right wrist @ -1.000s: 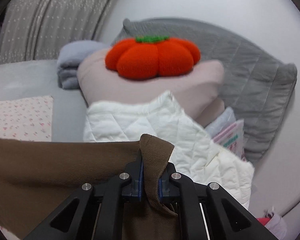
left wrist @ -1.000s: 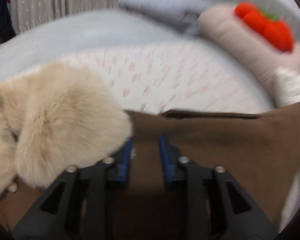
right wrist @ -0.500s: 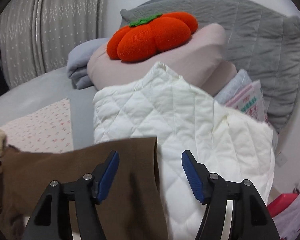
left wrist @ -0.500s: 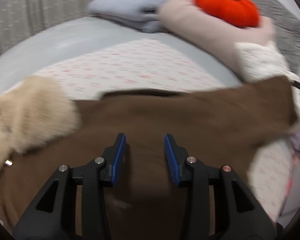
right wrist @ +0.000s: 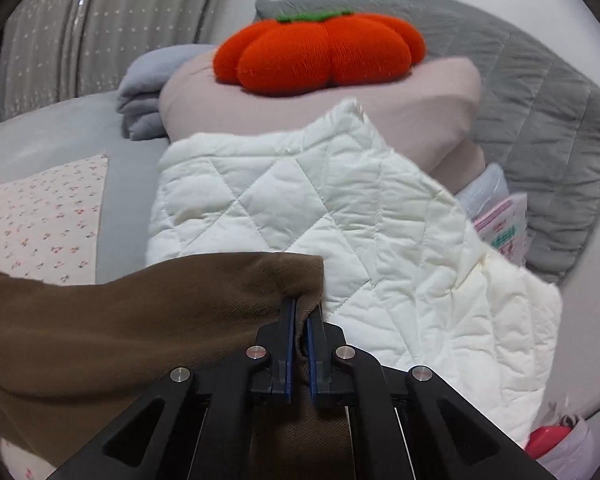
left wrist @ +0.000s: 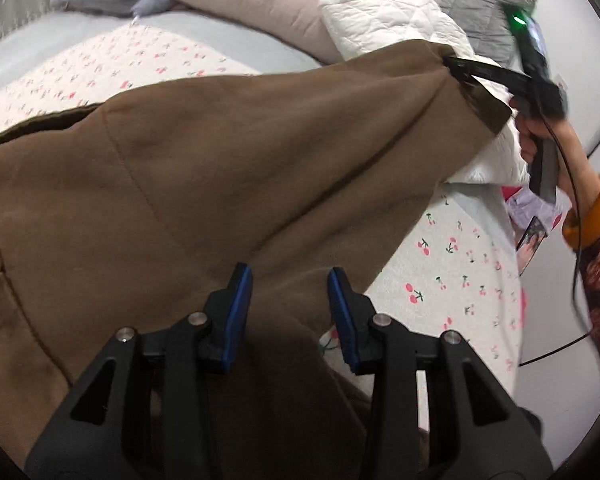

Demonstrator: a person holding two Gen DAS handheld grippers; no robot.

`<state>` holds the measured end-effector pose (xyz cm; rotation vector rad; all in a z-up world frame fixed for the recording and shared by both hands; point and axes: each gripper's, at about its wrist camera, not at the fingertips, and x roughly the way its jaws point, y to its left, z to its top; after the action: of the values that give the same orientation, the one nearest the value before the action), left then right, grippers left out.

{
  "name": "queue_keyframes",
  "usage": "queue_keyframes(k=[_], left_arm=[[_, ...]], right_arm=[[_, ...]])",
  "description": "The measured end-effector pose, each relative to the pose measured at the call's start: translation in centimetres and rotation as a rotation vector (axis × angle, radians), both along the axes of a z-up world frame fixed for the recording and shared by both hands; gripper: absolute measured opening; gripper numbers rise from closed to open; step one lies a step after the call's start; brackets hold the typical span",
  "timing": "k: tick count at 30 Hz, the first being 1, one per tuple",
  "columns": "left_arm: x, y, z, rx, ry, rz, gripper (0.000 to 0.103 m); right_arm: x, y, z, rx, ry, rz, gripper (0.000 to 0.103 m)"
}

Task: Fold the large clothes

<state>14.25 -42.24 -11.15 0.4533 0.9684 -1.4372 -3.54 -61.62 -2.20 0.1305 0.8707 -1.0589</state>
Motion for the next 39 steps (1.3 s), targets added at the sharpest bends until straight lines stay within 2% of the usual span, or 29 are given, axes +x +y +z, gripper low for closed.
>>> queue_keyframes(k=[2,5,7,8,9,10,11,14,20,26,30,35,39], left_arm=[[-0.6,0.0,0.2,0.001,-0.041,-0.002,0.041],[-0.4,0.3,1.2,0.002,-0.035,0.026,0.043],[0.1,1.1,2.1,0.001,0.003,0.061,0.046],[0.3,1.8,2.7,-0.001,0.019,0.084,0.055],[0.5,2.7,3.5,-0.003,0.017,0.112,0.061],[0.7,3.6,4.3,-0.008,0.0,0.144,0.072],[1.0,4.8,5.1,-0.019,-0.021,0.18,0.078],[2.4,9.4,7.1,-0.019,-0.061,0.295,0.083],[6.5,22.1,10.0,0.093,-0.22,0.597,0.085],[10.7,35.8,10.8,0.201,-0.303,0.888,0.086],[13.5,44.8,10.7,0.256,-0.339,1.053,0.086],[15.6,52.4,10.0,0.282,-0.343,1.171,0.086],[17.3,55.5,8.6,0.296,-0.338,1.179,0.086]], right_arm=[[0.3,0.2,-0.6,-0.023,0.031,-0.001,0.006],[0.1,1.1,0.0,-0.025,0.021,0.002,0.009],[-0.3,1.9,1.1,-0.01,0.019,0.009,0.02],[-0.6,2.5,1.9,0.003,0.018,0.018,0.039],[-0.8,2.9,2.4,0.013,0.008,0.03,0.065],[-1.1,3.9,3.4,0.009,-0.016,0.056,0.073],[-1.2,4.7,4.0,0.003,-0.034,0.08,0.076],[-0.2,7.8,5.8,0.025,-0.042,0.148,0.077],[3.1,14.9,7.2,0.155,-0.111,0.284,0.083],[8.3,22.8,6.6,0.3,-0.154,0.415,0.083],[11.8,28.3,6.2,0.325,-0.133,0.511,0.083],[14.8,33.8,5.4,0.334,-0.106,0.596,0.083],[17.2,37.4,3.8,0.358,-0.072,0.651,0.083]])
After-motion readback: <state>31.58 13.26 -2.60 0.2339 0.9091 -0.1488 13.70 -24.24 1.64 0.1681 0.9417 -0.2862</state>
